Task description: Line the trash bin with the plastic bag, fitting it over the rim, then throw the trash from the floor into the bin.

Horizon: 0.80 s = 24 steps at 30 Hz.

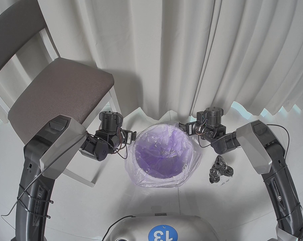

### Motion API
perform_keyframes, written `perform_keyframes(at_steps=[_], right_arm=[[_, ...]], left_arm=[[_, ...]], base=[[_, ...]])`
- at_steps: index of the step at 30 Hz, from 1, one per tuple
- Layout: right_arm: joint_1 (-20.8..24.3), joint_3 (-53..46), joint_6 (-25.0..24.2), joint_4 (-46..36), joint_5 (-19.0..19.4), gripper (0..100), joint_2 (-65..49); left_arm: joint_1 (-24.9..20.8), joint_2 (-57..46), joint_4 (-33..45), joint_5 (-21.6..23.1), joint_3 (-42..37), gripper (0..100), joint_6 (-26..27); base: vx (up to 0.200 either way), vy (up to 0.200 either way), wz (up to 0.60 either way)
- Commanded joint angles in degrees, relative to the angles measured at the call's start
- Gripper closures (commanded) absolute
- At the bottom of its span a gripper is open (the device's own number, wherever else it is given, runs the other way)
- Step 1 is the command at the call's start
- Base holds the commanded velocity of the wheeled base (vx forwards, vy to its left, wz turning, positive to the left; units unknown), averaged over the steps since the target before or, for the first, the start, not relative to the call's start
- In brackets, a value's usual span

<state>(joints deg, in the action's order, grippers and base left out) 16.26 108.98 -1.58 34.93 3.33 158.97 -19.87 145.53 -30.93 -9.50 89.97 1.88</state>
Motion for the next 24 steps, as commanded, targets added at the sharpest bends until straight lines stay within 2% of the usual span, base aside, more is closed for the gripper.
perform_keyframes(at_steps=[1, 11, 14, 17, 24], right_arm=[[0.17, 0.09, 0.0, 0.05, 0.1, 0, 1.26], [0.17, 1.85, -0.09, 0.23, -0.08, 0, 3.37], [0.09, 2.02, -0.44, 2.87, -0.95, 0, 2.31], [0.0, -2.72, 0.09, 5.68, -1.13, 0, -3.84], [-1.06, -16.79, 1.15, -2.85, -1.22, 0, -18.25]], left_arm=[[-0.08, -1.39, -0.71, -0.08, -1.64, 0, 0.06], [-0.34, -4.03, -1.77, -0.08, -4.62, 0, 0.06], [-0.34, -6.31, -4.05, -0.08, -7.61, 0, 0.14], [-0.34, -9.39, -6.78, 0.27, -12.53, 0, 0.06], [-0.52, -14.05, -13.11, 0.53, -22.47, 0, 0.06]], base=[[0.0, 0.0, 0.0], [0.0, 0.0, 0.0], [0.0, 0.0, 0.0], [0.0, 0.0, 0.0], [0.0, 0.0, 0.0]])
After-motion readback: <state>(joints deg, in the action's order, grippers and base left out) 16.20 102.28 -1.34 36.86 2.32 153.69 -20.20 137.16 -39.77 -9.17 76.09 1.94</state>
